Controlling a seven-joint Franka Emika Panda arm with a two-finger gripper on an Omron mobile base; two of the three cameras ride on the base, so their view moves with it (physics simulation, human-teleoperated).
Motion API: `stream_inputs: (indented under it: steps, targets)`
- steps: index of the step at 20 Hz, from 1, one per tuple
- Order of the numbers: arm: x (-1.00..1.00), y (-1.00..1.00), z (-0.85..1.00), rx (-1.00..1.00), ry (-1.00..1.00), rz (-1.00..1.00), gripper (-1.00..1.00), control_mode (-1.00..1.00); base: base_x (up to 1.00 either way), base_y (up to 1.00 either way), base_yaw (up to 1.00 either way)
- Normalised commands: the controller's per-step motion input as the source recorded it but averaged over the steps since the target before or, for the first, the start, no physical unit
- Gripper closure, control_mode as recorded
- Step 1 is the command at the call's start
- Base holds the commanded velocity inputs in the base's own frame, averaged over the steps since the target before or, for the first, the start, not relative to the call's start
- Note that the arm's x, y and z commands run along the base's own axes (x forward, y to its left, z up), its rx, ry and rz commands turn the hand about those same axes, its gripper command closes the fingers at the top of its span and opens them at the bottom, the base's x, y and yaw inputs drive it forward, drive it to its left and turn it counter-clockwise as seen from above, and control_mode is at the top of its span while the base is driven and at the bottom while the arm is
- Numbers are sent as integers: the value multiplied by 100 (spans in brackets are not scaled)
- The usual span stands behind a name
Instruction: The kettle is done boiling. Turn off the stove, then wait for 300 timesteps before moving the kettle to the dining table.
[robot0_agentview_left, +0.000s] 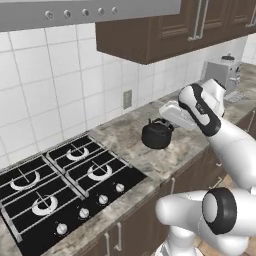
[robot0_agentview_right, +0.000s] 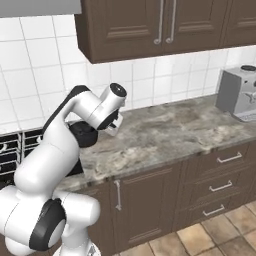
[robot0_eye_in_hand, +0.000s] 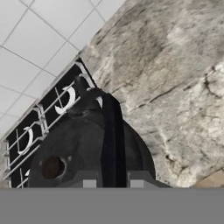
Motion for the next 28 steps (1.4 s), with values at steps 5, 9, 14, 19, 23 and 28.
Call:
stream_inputs:
  steps: [5, 9, 14, 19, 23, 28]
  targets:
    - [0, 0, 0, 0, 0, 0, 100, 100, -16, -17, -32]
    - [0, 0, 0, 0, 0, 0, 100, 100, -13, -24, -32]
    - [0, 0, 0, 0, 0, 0, 100, 100, -5, -27, -31]
    - [0, 0, 0, 0, 0, 0, 100, 100, 0, -28, -32]
    - [0, 0, 0, 0, 0, 0, 100, 100, 0, -37, -33]
    - [0, 0, 0, 0, 0, 0, 100, 100, 0, -40, -34]
